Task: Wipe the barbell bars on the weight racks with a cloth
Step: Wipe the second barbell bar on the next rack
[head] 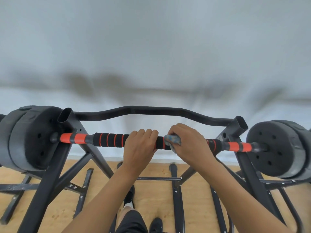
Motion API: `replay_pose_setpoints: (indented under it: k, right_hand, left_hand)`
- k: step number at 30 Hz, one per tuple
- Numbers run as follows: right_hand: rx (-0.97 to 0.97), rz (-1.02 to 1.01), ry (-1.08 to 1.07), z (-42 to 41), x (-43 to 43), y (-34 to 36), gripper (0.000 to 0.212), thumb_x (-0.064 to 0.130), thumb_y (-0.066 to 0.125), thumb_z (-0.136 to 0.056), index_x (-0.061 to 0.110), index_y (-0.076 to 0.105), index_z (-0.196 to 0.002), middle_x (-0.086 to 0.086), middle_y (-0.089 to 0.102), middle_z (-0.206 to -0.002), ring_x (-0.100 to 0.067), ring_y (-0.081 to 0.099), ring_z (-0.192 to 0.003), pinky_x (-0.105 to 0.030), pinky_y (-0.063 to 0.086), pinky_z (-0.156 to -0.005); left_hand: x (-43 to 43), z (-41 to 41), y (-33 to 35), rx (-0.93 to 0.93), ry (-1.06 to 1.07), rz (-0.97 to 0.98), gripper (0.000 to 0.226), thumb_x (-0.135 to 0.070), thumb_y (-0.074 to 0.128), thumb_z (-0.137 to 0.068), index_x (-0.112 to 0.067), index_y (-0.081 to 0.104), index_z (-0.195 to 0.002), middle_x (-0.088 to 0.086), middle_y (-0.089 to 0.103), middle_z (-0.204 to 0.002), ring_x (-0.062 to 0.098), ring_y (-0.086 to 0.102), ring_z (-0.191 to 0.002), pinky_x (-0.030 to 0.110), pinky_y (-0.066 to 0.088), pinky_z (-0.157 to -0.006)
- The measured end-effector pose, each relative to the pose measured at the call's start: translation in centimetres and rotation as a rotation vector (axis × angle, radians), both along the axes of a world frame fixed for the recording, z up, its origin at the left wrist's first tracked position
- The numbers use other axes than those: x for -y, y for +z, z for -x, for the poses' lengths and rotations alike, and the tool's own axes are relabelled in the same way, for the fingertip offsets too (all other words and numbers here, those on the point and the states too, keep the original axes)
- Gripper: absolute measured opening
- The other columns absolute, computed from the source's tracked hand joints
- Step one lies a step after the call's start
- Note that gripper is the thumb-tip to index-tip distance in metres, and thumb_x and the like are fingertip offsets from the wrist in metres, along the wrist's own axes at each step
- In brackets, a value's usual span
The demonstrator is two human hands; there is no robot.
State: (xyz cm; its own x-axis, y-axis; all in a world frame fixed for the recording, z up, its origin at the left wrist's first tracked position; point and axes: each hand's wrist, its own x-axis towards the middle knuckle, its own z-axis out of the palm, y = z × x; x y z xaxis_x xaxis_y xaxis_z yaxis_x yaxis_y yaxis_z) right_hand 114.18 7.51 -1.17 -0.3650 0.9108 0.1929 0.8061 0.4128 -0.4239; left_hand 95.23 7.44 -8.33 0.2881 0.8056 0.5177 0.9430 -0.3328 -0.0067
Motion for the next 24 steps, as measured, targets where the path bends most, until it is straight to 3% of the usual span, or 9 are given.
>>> replay_pose_setpoints:
  k: [7,10,12,14,17,19,24]
  right_hand:
    - [0.076,-0.004,-0.068,1.2,-1.7,-0.2,0.008,0.024,0.060,-0.094,0.021,0.060,-0.086,0.008,0.057,-0.077,-0.016,0.058,-0.069,-0.035,0.056,-0.065]
    - [-0.116,0.203,-0.090,0.0,-2.5,1.2,0.011,0.017,0.059,-0.097,0.016,0.067,-0.089,0.008,0.066,-0.073,-0.014,0.066,-0.065,-0.034,0.058,-0.069]
    - [-0.221,0.234,-0.119,-1.5,-2.1,2.4,0.009,0.015,0.060,-0.098,0.016,0.067,-0.092,0.007,0.070,-0.078,-0.014,0.069,-0.064,-0.029,0.059,-0.063]
    - [-0.258,0.288,-0.076,-2.5,-1.2,3.2,0.008,0.014,0.061,-0.098,0.016,0.067,-0.092,0.005,0.070,-0.079,-0.016,0.070,-0.064,-0.023,0.058,-0.057]
    - [-0.111,0.277,0.006,-2.4,-0.3,2.4,0.006,0.025,0.069,-0.094,0.020,0.069,-0.097,0.007,0.068,-0.089,-0.010,0.064,-0.080,-0.017,0.051,-0.071]
    - [-0.078,0.191,0.019,-1.7,-0.1,1.2,0.007,0.028,0.072,-0.090,0.023,0.069,-0.093,0.009,0.063,-0.091,-0.009,0.059,-0.083,-0.025,0.050,-0.075]
    - [-0.038,0.018,-0.034,0.1,0.3,-0.4,0.018,0.028,0.076,-0.083,0.027,0.058,-0.080,0.012,0.053,-0.080,-0.012,0.053,-0.071,-0.034,0.051,-0.062]
  left_hand:
    - [0.9,-0.5,0.3,-0.001,0.026,0.044,0.032,-0.029,0.081,-0.084,-0.013,0.054,-0.089,0.002,0.049,-0.071,0.019,0.043,-0.062,0.037,0.046,-0.061]
    - [1.3,-0.5,2.2,-0.095,0.074,0.202,0.043,-0.049,0.074,-0.086,-0.018,0.050,-0.104,-0.002,0.047,-0.083,0.018,0.047,-0.066,0.033,0.046,-0.066]
    - [0.2,-0.4,4.5,-0.139,0.089,0.367,0.056,-0.062,0.069,-0.087,-0.022,0.041,-0.113,-0.005,0.044,-0.094,0.014,0.051,-0.070,0.028,0.044,-0.066]
    - [-1.3,-0.4,6.0,-0.195,0.056,0.524,0.060,-0.072,0.068,-0.082,-0.025,0.038,-0.106,-0.008,0.048,-0.091,0.013,0.052,-0.072,0.029,0.041,-0.066]
    - [-2.7,-1.0,5.7,-0.183,0.014,0.670,0.049,-0.075,0.065,-0.082,-0.028,0.051,-0.087,-0.009,0.057,-0.073,0.011,0.055,-0.063,0.028,0.040,-0.061]
    - [-2.7,-1.2,5.3,-0.160,0.040,0.669,0.042,-0.067,0.064,-0.085,-0.027,0.057,-0.074,-0.008,0.059,-0.064,0.011,0.056,-0.056,0.026,0.042,-0.056]
    - [-2.1,-1.3,4.8,-0.192,0.063,0.547,0.044,-0.061,0.053,-0.091,-0.023,0.057,-0.069,-0.007,0.058,-0.061,0.012,0.055,-0.054,0.027,0.044,-0.056]
